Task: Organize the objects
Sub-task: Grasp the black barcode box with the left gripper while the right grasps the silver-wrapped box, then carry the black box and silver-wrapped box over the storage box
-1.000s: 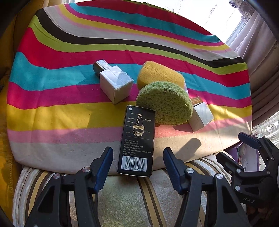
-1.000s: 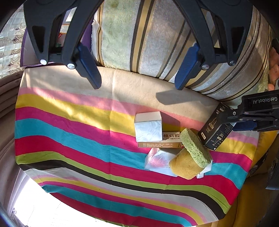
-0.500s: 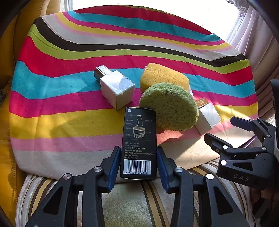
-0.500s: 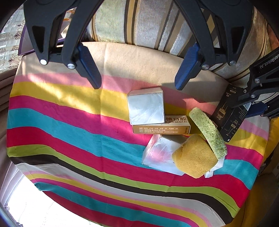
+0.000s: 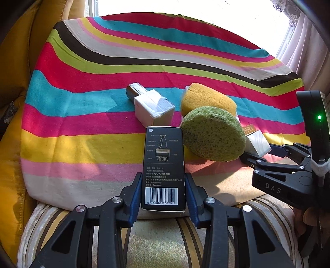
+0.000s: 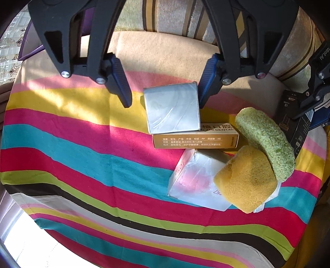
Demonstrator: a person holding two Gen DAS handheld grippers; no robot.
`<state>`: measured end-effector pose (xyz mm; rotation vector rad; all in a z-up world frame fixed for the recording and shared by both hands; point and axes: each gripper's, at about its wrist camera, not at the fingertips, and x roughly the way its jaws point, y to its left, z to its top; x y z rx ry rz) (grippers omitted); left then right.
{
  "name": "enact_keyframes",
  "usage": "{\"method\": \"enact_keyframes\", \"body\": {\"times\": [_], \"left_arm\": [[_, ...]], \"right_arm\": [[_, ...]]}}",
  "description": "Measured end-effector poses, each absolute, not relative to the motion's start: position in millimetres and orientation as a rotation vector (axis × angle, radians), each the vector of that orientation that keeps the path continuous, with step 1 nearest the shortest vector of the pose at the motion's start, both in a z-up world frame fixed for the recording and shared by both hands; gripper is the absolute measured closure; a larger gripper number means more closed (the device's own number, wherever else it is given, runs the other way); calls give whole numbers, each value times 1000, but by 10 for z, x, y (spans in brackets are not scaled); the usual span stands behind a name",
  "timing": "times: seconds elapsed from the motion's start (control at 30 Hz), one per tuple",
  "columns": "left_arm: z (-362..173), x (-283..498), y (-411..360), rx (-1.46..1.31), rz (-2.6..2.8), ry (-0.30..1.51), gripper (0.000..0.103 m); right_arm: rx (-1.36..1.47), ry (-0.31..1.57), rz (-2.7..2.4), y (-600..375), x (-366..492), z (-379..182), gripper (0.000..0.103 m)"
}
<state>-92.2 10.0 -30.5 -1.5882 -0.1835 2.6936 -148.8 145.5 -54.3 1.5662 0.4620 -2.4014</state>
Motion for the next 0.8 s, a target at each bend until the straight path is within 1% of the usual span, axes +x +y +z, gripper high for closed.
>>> {"method": "enact_keyframes", "body": {"times": [0.03, 0.07, 0.4, 0.8], "left_arm": [[-287, -910, 103, -1585, 2715, -171, 63], [-269, -898, 102, -1581, 2735, -162, 63], [7, -707, 24, -1458, 2876, -118, 63], [334, -517, 507, -1291, 2757, -82, 63]], "right_arm": [[1560, 450, -2396, 1463, -1483, -535, 50], [1558, 453, -2399, 1463, -1477, -529, 55], [1485, 443, -2449, 1531, -1290, -360, 55], [1421, 314, -2552, 1922, -948, -37, 55]]}}
